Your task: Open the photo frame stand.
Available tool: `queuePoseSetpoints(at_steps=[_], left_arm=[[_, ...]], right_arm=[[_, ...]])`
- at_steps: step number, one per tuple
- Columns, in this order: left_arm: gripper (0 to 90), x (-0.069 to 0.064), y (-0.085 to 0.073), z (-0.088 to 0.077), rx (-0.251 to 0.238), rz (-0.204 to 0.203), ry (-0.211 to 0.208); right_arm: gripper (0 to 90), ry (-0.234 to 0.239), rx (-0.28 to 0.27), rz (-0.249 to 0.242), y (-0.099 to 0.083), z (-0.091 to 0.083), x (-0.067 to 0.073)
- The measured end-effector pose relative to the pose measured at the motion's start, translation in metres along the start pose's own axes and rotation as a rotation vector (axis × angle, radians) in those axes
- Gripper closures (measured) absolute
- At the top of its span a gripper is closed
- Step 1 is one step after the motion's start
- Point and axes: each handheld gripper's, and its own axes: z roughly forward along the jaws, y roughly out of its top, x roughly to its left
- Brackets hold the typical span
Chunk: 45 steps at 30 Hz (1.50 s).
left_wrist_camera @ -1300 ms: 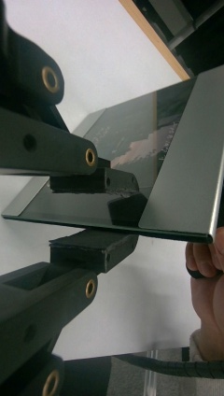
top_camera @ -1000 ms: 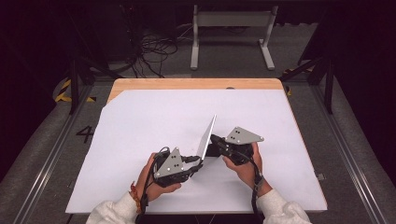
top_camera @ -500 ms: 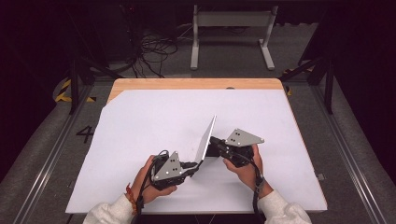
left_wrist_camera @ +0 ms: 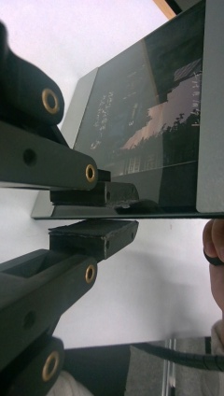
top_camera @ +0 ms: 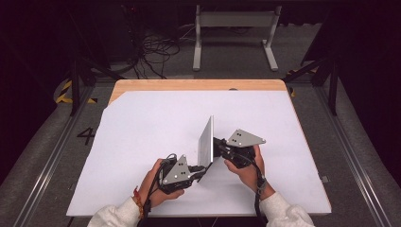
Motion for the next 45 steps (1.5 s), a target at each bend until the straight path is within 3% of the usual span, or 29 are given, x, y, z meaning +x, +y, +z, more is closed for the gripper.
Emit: queuePoseSetpoints(at_steps=[6, 10, 17, 23, 27, 32, 35, 45], left_arm=[[80.8, -0.001, 0.0, 0.001, 0.012, 0.01, -0.001], [81.5, -0.001, -0.002, 0.0, 0.029, 0.038, 0.006], [80.7, 0.003, -0.014, -0.004, 0.044, 0.021, -0.002], [80.1, 0.001, -0.027, 0.002, 0.08, 0.02, -0.048], [80.2, -0.004, -0.029, 0.008, 0.108, 0.032, -0.053], [81.1, -0.006, -0.027, 0.012, 0.11, 0.033, -0.048], [80.7, -0.005, -0.027, 0.014, 0.099, 0.01, -0.051], [80.8, -0.01, -0.025, 0.03, 0.083, -0.016, -0.06]], right_arm=[[87.4, -0.01, 0.001, -0.009, 0.0, -0.001, 0.0], [85.5, -0.009, -0.002, 0.002, 0.0, -0.005, -0.001], [82.3, 0.001, 0.034, -0.003, -0.008, -0.023, 0.001], [78.4, 0.034, 0.082, -0.017, -0.022, -0.036, 0.015], [74.1, 0.061, 0.097, -0.006, -0.028, -0.046, 0.026], [71.5, 0.09, 0.101, -0.024, -0.032, -0.055, 0.039], [67.7, 0.093, 0.094, -0.029, -0.033, -0.058, 0.043], [63.5, 0.099, 0.085, -0.044, -0.034, -0.054, 0.054]])
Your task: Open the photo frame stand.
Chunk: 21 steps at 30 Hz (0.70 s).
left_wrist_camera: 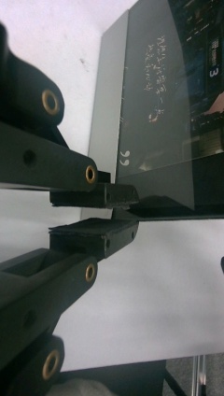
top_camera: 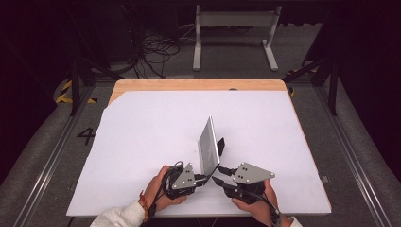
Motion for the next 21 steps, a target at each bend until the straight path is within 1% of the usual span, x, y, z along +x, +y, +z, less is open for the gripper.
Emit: queuePoseSetpoints(at_steps=[2, 6, 10, 11, 13, 14, 16, 19, 21], left_arm=[[80.5, -0.001, 0.001, 0.002, -0.001, 0.006, -0.003], [79.6, 0.001, 0.002, 0.005, -0.009, -0.002, -0.016], [79.4, 0.001, 0.002, 0.007, -0.014, -0.009, -0.024], [79.0, 0.002, 0.002, 0.008, -0.015, -0.012, -0.025], [78.9, 0.002, 0.002, 0.009, -0.017, -0.017, -0.027], [78.8, 0.002, 0.003, 0.01, -0.014, -0.024, -0.03], [78.9, 0.002, 0.003, 0.012, -0.01, -0.02, -0.032], [78.9, 0.003, 0.002, 0.014, -0.011, -0.033, -0.045], [78.9, 0.004, 0.002, 0.014, -0.008, -0.032, -0.045]], right_arm=[[63.0, 0.001, 0.0, 0.001, -0.001, 0.001, 0.0], [62.9, 0.003, -0.007, 0.01, -0.001, 0.003, 0.001], [62.6, -0.014, -0.006, 0.011, -0.001, 0.005, 0.0], [62.8, -0.018, -0.011, 0.025, -0.001, 0.006, -0.001], [62.8, -0.023, -0.013, 0.025, -0.001, 0.007, -0.002], [62.7, -0.036, -0.013, 0.032, -0.001, 0.009, -0.003], [62.5, -0.046, -0.016, 0.042, -0.001, 0.011, -0.005], [61.9, -0.058, -0.011, 0.048, -0.001, 0.015, -0.007], [61.8, -0.062, -0.011, 0.057, -0.002, 0.017, -0.007]])
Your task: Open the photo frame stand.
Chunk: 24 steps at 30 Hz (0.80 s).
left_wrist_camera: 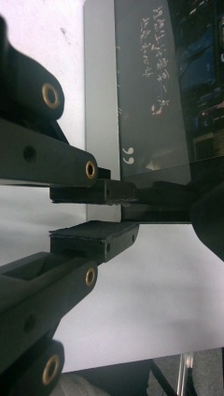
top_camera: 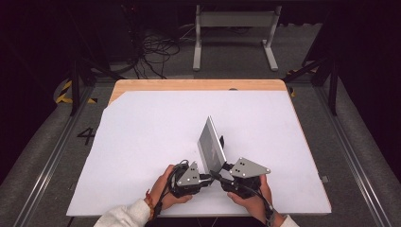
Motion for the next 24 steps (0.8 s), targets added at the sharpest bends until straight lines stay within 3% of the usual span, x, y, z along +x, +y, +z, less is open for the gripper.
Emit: queuePoseSetpoints(at_steps=[8, 12, 24], left_arm=[[78.2, 0.003, 0.0, -0.001, 0.02, 0.023, 0.012], [75.9, 0.008, -0.001, -0.005, 0.01, 0.016, 0.019], [60.3, 0.045, -0.014, -0.031, -0.015, -0.083, 0.143]], right_arm=[[61.5, -0.002, -0.002, -0.003, 0.0, 0.006, -0.003], [62.1, 0.016, 0.002, -0.005, 0.0, 0.006, -0.006], [64.6, 0.041, 0.024, -0.025, 0.0, 0.004, -0.016]])
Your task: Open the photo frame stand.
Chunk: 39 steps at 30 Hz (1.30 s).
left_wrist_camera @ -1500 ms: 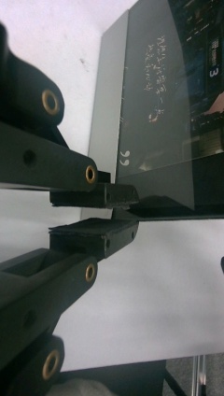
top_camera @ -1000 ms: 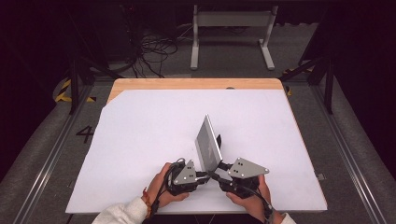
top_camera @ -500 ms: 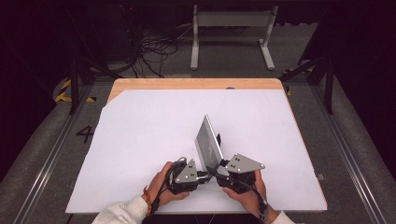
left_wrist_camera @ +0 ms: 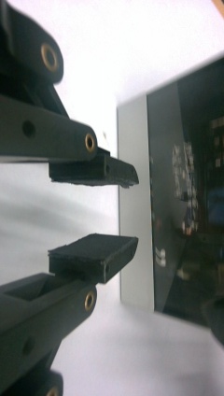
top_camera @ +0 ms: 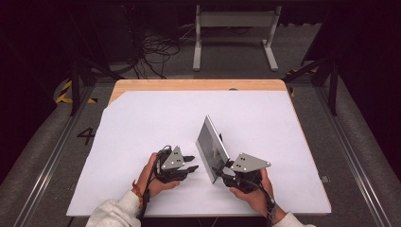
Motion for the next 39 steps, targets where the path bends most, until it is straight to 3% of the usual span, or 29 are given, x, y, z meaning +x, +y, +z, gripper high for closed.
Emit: queuePoseSetpoints(at_steps=[4, 8, 13, 18, 22, 23, 24, 25, 28, 39], left_arm=[[51.1, 0.009, -0.001, 0.0, -0.002, -0.037, 0.021], [36.0, 0.015, 0.001, 0.001, -0.017, -0.072, 0.043], [28.7, 0.015, 0.002, 0.002, -0.006, -0.066, 0.06], [26.1, 0.017, 0.0, -0.001, -0.033, -0.092, 0.077], [24.4, 0.02, 0.001, 0.001, -0.03, -0.089, 0.062], [23.8, 0.022, 0.003, 0.003, -0.02, -0.089, 0.026], [21.2, 0.022, 0.003, 0.003, -0.02, -0.089, 0.026], [20.3, 0.023, 0.005, 0.005, -0.011, -0.091, -0.001], [19.2, 0.023, 0.007, 0.009, 0.004, -0.076, -0.008], [14.8, 0.037, 0.009, 0.017, 0.009, -0.095, -0.018]], right_arm=[[65.1, -0.003, 0.004, -0.004, 0.0, 0.0, -0.001], [64.9, -0.012, 0.006, 0.004, 0.0, 0.001, -0.001], [58.8, -0.028, 0.015, 0.019, -0.001, 0.004, 0.0], [62.2, -0.033, 0.022, 0.018, -0.001, 0.007, 0.002], [65.0, -0.01, 0.022, 0.029, -0.002, 0.007, 0.0], [65.2, -0.006, 0.022, 0.029, -0.002, 0.007, -0.001], [65.2, -0.006, 0.022, 0.029, -0.002, 0.007, -0.001], [66.3, -0.007, 0.029, 0.03, -0.002, 0.006, -0.001], [67.2, -0.007, 0.034, 0.027, -0.002, 0.004, -0.002], [69.4, 0.034, 0.049, 0.031, -0.003, 0.0, -0.013]])
